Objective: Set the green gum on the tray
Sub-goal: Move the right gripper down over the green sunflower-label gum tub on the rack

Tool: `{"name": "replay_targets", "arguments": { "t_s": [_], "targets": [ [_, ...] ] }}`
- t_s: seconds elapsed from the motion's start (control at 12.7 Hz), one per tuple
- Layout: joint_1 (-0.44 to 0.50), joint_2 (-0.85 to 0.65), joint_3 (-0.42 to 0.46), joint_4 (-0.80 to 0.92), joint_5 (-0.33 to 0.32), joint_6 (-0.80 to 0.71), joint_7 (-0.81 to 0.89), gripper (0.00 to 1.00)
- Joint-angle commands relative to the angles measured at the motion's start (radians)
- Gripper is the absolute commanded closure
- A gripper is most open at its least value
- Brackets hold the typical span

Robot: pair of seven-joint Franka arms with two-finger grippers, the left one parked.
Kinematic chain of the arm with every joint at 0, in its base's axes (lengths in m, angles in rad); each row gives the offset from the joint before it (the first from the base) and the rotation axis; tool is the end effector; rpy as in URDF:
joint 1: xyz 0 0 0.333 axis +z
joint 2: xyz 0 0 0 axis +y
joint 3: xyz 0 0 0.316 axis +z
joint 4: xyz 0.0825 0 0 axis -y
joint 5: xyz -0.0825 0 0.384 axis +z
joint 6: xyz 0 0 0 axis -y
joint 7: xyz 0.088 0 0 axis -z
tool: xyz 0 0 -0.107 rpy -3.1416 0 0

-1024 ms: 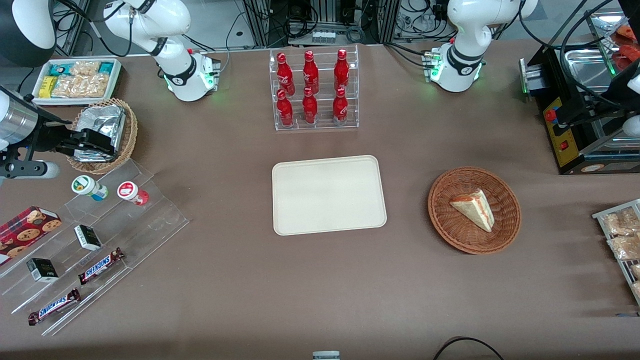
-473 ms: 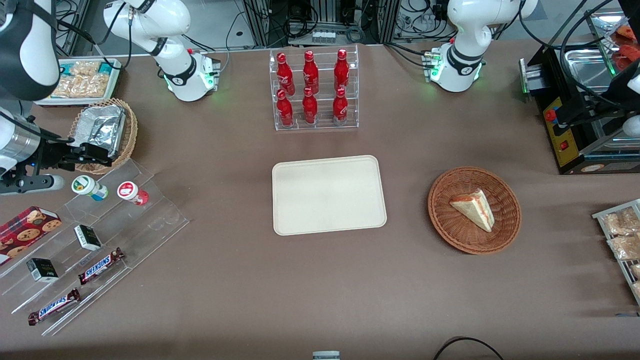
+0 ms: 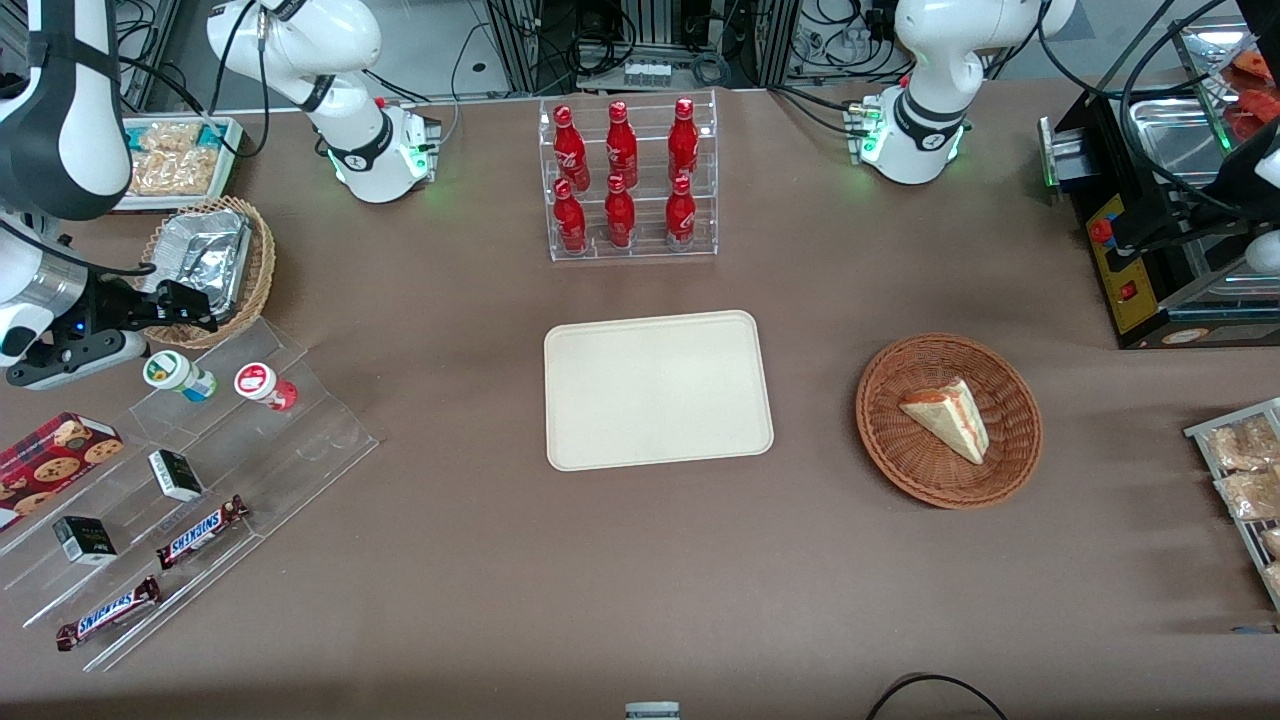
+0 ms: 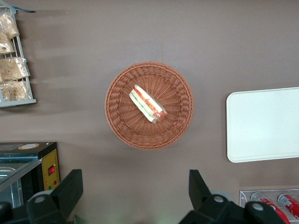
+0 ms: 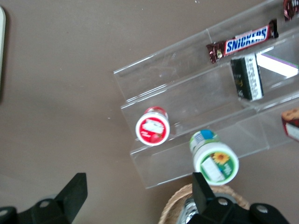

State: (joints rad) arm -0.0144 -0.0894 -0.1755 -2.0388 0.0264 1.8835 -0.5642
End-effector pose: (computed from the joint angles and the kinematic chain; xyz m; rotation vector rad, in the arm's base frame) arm 0.5129 -0.0985 0.4766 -3.0268 -0.5610 0.0735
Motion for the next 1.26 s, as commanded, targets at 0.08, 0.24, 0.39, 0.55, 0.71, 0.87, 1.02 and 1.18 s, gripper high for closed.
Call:
{"name": "replay_targets", "arguments": {
  "t_s": [0.08, 0.24, 0.39, 0.55, 0.71, 0.87, 1.02, 1.18],
  "targets": [
    [-0.012, -0.032, -0.03, -0.102, -0.014, 0.129, -0.152, 0.0],
    [-0.03, -0.021, -0.048, -0.118, -0.014, 0.186, -0.248, 0.0],
    [-0.033, 0.0, -0.062, -0.123, -0.016, 0.232, -0.304, 0.0],
    [-0.035, 0.033, -0.078, -0.123, -0.016, 0.276, -0.344, 0.0],
    [-0.033, 0.054, -0.093, -0.123, -0.014, 0.302, -0.353, 0.0],
    [-0.033, 0.063, -0.094, -0.123, -0.014, 0.312, -0.353, 0.0],
    [-0.033, 0.074, -0.094, -0.126, -0.014, 0.325, -0.355, 0.0],
    [-0.033, 0.082, -0.094, -0.13, -0.016, 0.335, -0.355, 0.0]
  ]
}}
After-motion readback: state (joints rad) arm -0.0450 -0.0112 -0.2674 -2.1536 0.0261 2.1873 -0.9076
